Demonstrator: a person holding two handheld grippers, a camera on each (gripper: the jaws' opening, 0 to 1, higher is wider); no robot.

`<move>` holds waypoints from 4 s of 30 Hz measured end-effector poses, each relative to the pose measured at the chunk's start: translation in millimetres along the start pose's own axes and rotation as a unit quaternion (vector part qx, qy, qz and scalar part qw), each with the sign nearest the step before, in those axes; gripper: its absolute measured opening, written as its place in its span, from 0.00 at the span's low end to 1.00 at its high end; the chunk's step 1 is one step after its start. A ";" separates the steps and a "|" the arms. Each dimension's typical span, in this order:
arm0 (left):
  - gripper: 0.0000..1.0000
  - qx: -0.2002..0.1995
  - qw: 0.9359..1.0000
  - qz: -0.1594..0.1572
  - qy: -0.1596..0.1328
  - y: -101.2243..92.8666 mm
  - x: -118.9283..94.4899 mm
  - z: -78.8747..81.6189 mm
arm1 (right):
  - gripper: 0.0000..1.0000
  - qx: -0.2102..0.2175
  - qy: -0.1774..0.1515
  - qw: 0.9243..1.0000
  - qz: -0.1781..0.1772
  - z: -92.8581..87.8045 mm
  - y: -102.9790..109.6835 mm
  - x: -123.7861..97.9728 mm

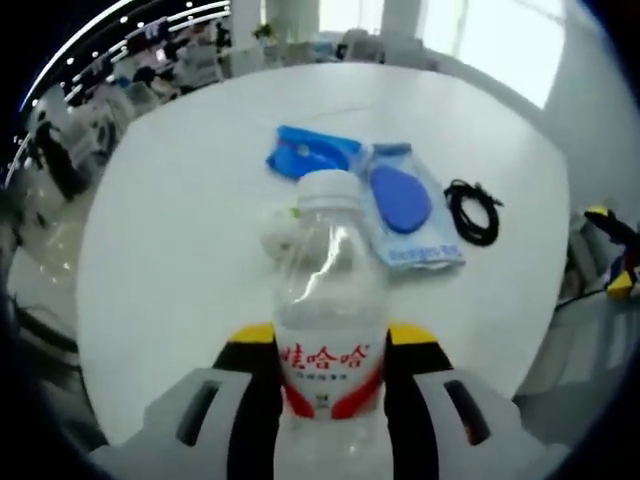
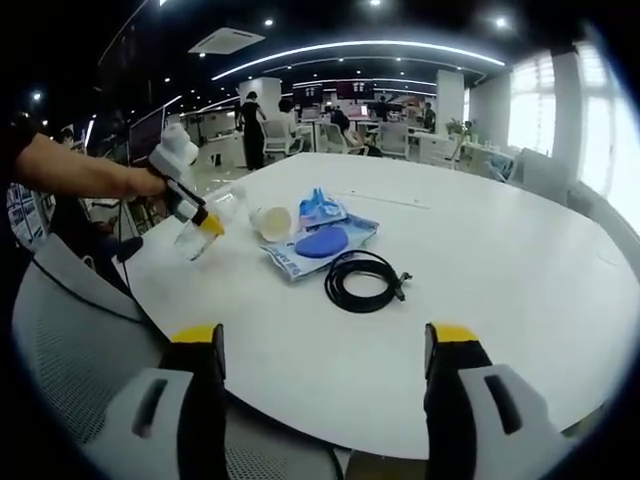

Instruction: Arrange the tabletop items into an orderly group along one side of the table until the central work area is clear of visible clutter.

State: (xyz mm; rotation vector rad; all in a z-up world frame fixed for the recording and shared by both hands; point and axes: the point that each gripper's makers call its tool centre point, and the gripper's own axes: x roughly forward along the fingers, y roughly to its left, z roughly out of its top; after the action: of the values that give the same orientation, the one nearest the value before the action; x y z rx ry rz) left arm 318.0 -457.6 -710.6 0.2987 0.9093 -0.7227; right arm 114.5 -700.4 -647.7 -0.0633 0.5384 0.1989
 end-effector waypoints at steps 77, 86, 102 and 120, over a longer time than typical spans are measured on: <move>0.40 0.035 0.985 0.029 -0.169 3.0 -58.4 13.3 | 0.78 -0.001 0.019 1.000 0.006 -6.8 1.5 1.4; 0.47 0.077 0.981 -0.029 -0.175 -8.6 -47.0 18.7 | 0.77 -0.001 0.022 1.000 0.007 -7.9 1.6 1.4; 0.50 0.208 0.961 -0.091 -0.159 -16.1 -38.5 28.8 | 0.77 0.004 0.019 1.000 0.001 -7.8 -0.5 0.8; 0.45 0.217 0.961 -0.089 -0.146 -13.3 -26.0 31.8 | 0.76 0.009 0.019 1.000 -0.002 -7.8 -1.4 1.1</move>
State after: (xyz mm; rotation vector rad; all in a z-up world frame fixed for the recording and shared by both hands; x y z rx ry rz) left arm 317.9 -472.5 -670.1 0.4859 0.4928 -1.1043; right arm 111.7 -702.4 -655.0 -0.0500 0.5784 0.1894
